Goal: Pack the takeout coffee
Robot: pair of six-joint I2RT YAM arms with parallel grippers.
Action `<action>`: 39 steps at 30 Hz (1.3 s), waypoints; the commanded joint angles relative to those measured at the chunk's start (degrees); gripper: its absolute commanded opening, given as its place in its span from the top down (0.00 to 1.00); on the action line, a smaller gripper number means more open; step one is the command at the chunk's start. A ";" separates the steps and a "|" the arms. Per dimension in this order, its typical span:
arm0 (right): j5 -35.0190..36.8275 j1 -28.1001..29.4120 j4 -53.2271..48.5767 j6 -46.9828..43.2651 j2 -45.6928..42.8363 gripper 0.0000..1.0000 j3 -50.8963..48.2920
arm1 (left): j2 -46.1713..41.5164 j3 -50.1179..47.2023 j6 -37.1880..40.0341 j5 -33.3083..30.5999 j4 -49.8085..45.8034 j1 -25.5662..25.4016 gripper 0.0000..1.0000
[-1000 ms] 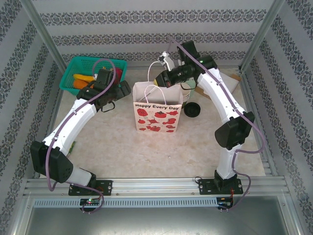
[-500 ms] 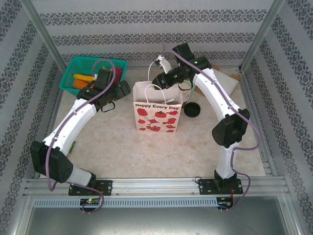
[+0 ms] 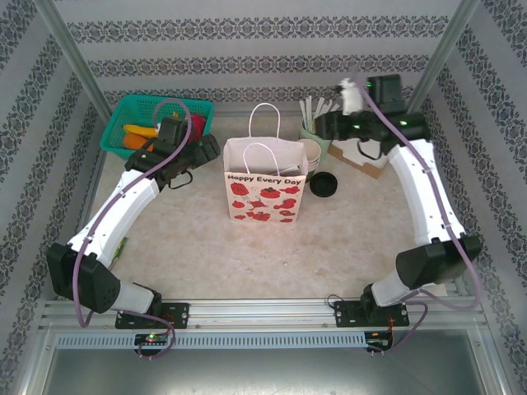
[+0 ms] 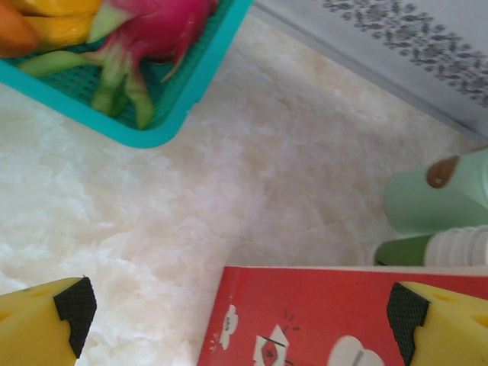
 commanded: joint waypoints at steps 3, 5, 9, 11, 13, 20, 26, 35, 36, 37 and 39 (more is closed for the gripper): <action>9.50 -9.66 4.41 9.81 -0.52 0.43 -11.16 | -1.22 0.06 5.43 6.04 4.22 0.42 0.00; 11.26 -12.66 4.81 10.72 0.08 0.41 -13.43 | -1.36 0.21 6.22 5.92 4.31 0.44 0.00; 13.67 -18.72 5.47 11.43 4.54 0.40 -15.92 | -4.07 -3.09 7.73 10.65 11.17 0.42 0.00; 13.84 -21.14 4.31 12.54 8.10 0.40 -14.41 | -6.17 -5.80 7.77 12.76 15.72 0.47 0.00; 14.20 -23.21 5.67 13.32 11.13 0.40 -13.66 | -7.53 -7.13 8.01 13.15 17.55 0.39 0.00; 19.23 -25.53 3.37 14.00 26.51 0.43 -3.18 | -5.22 -4.45 12.57 23.41 15.05 0.30 0.00; 22.38 -24.95 1.86 13.64 35.51 0.50 5.82 | -4.21 -3.31 13.84 22.06 12.78 -0.05 0.00; 25.66 -22.92 -2.34 10.27 43.29 0.68 14.60 | -3.89 -2.98 13.64 21.04 12.28 0.00 0.00; 26.05 -22.79 -2.77 10.23 43.72 0.70 15.09 | -3.87 -2.96 13.64 21.00 12.28 0.00 0.00; 26.30 -22.63 -3.07 10.10 43.99 0.71 15.34 | -3.84 -2.96 13.66 21.01 12.32 -0.02 0.00; 26.73 -22.48 -4.51 9.79 44.61 0.72 16.05 | -3.71 -2.94 13.62 20.80 12.28 -0.02 0.00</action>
